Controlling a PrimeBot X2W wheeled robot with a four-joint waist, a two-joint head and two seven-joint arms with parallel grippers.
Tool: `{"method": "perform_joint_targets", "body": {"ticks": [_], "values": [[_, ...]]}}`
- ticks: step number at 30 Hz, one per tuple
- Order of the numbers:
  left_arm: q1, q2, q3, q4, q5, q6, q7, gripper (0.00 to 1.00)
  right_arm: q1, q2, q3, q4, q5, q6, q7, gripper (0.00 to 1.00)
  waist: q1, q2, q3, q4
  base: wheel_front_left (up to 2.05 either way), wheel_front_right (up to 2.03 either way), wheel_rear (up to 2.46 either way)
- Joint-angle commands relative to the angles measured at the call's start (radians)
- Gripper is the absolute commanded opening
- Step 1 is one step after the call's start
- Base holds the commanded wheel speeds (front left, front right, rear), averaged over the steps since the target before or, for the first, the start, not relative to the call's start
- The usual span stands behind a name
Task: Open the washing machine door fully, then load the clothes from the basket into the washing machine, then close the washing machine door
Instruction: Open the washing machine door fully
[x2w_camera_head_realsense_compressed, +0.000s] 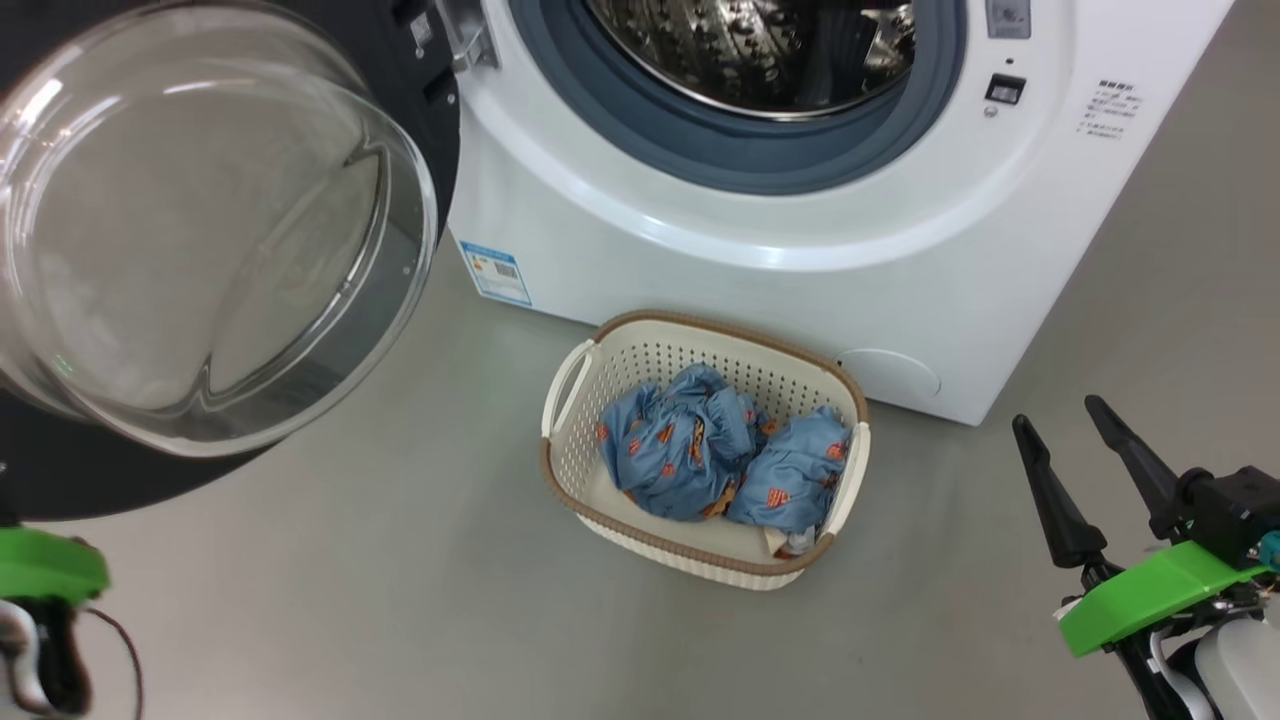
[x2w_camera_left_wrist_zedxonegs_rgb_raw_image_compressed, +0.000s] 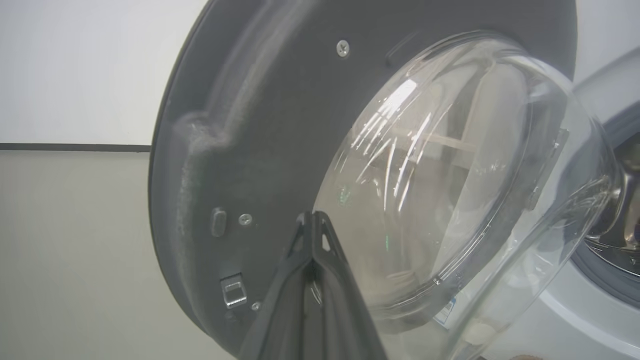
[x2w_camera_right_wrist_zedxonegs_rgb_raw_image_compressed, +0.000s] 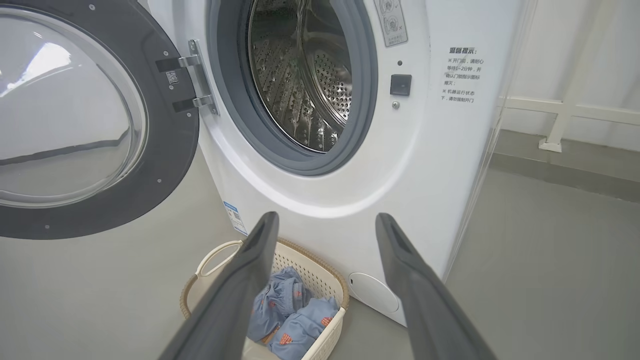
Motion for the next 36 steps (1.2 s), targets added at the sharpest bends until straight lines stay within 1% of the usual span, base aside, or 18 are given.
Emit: {"method": "perform_joint_targets", "body": {"ticks": [1,4,5,7,8,9,10,11,13,20,27,36], "values": [[0.027,0.033,0.024,-0.050,0.016,-0.008,-0.006,0.00,0.013,-0.009,0.007,-0.019,0.007,0.004,-0.012,1.00,0.0001,0.0000,-0.026,-0.013,0.00,0.00,0.00],[0.087,-0.003,0.014,-0.112,0.039,-0.017,-0.006,0.00,0.027,0.005,0.006,-0.020,0.008,0.004,-0.012,1.00,0.0001,0.0000,-0.048,-0.029,0.00,0.00,0.00],[0.106,-0.014,0.007,-0.129,0.043,-0.021,-0.006,0.12,0.032,0.009,0.004,-0.020,0.008,0.004,-0.012,1.00,0.0001,0.0000,-0.055,-0.036,0.00,0.00,0.00],[0.142,-0.032,-0.004,-0.162,0.052,-0.026,-0.006,0.39,0.042,0.018,0.001,-0.021,0.008,0.004,-0.012,1.00,0.0001,0.0000,-0.068,-0.050,0.00,0.00,0.00],[0.159,-0.042,-0.012,-0.175,0.053,-0.028,-0.006,0.48,0.047,0.022,-0.001,-0.021,0.008,0.004,-0.012,1.00,0.0001,0.0000,-0.074,-0.059,0.00,0.00,0.00],[0.176,-0.050,-0.024,-0.188,0.056,-0.030,-0.006,0.73,0.053,0.026,-0.003,-0.021,0.008,0.004,-0.012,1.00,0.0001,0.0000,-0.081,-0.067,0.00,0.00,0.00],[0.191,-0.055,-0.037,-0.198,0.060,-0.032,-0.006,0.93,0.058,0.030,-0.005,-0.022,0.008,0.004,-0.012,1.00,0.0001,0.0000,-0.086,-0.075,0.00,0.00,0.00],[0.206,-0.061,-0.046,-0.207,0.060,-0.033,-0.006,1.00,0.063,0.033,-0.005,-0.022,0.008,0.004,-0.012,1.00,0.0001,0.0000,-0.090,-0.085,0.00,0.00,0.00],[0.225,-0.069,-0.067,-0.220,0.048,-0.035,-0.006,1.00,0.071,0.037,-0.010,-0.022,0.009,0.004,-0.012,1.00,0.0001,0.0000,-0.096,-0.104,0.00,0.00,0.00],[0.285,-0.056,-0.158,-0.262,-0.005,-0.037,-0.006,1.00,0.086,0.047,-0.020,-0.024,0.008,0.004,-0.012,1.00,0.0001,0.0000,-0.110,-0.187,0.00,0.00,0.00],[0.330,-0.047,-0.227,-0.289,-0.033,-0.037,-0.006,1.00,0.104,0.047,-0.029,-0.025,0.009,0.004,-0.012,1.00,0.0001,0.0000,-0.126,-0.266,0.00,0.00,0.00],[0.355,-0.035,-0.263,-0.314,-0.046,-0.037,-0.006,1.00,0.120,0.041,-0.036,-0.023,0.011,0.004,-0.012,1.00,0.0001,0.0000,-0.143,-0.335,0.00,0.00,0.00]]}}
